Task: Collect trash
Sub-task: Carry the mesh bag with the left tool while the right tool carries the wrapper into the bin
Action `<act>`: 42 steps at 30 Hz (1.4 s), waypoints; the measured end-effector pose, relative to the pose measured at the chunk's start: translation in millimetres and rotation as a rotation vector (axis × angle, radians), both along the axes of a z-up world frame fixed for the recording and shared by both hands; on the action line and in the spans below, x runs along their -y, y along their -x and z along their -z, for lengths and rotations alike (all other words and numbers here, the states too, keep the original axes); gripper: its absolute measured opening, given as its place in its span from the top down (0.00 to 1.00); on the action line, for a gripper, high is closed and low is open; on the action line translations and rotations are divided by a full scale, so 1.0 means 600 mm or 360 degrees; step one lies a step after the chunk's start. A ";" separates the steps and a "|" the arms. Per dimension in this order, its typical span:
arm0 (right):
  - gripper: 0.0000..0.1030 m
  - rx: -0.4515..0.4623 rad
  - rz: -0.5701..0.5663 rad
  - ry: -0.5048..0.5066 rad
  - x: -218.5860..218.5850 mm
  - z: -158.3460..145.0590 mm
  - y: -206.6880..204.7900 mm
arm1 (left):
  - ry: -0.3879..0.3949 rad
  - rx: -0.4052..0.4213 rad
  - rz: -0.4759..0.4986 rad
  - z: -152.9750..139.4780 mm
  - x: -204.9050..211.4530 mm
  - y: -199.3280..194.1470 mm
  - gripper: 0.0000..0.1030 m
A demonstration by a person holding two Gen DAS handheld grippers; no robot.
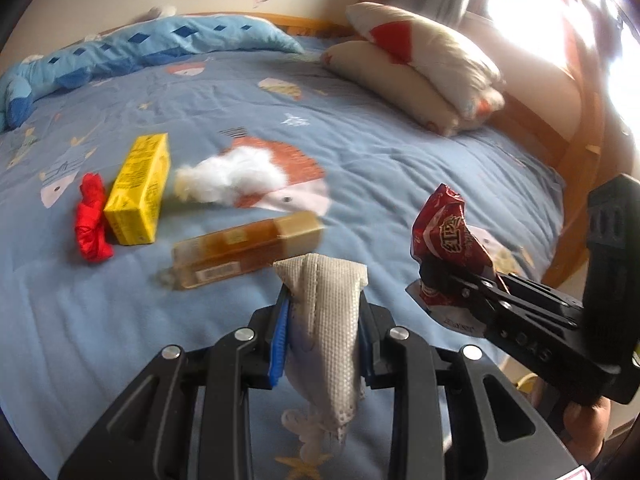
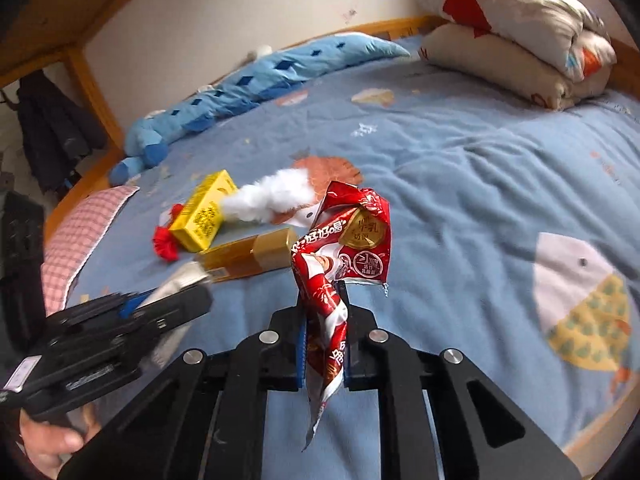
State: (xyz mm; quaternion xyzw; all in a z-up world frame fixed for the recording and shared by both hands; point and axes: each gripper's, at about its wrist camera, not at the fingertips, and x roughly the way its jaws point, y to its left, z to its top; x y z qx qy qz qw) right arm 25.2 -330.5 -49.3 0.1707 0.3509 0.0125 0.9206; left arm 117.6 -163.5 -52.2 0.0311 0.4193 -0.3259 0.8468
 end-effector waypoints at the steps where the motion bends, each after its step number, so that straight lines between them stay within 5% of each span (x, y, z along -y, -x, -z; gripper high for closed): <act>1: 0.88 0.0014 0.0004 0.0016 0.002 -0.009 0.017 | 0.0003 0.0004 0.0018 -0.003 0.007 0.009 0.72; 19: 0.88 -0.0011 0.0490 0.0125 0.136 -0.039 0.362 | 0.0036 -0.0018 0.0629 -0.001 0.215 0.251 0.72; 32: 0.88 -0.0146 0.0835 0.0091 0.193 0.001 0.597 | -0.0060 -0.0006 0.1060 0.024 0.331 0.445 0.72; 42: 0.87 -0.0223 0.0986 0.0032 0.210 0.043 0.711 | -0.0140 -0.0017 0.1287 0.057 0.385 0.558 0.72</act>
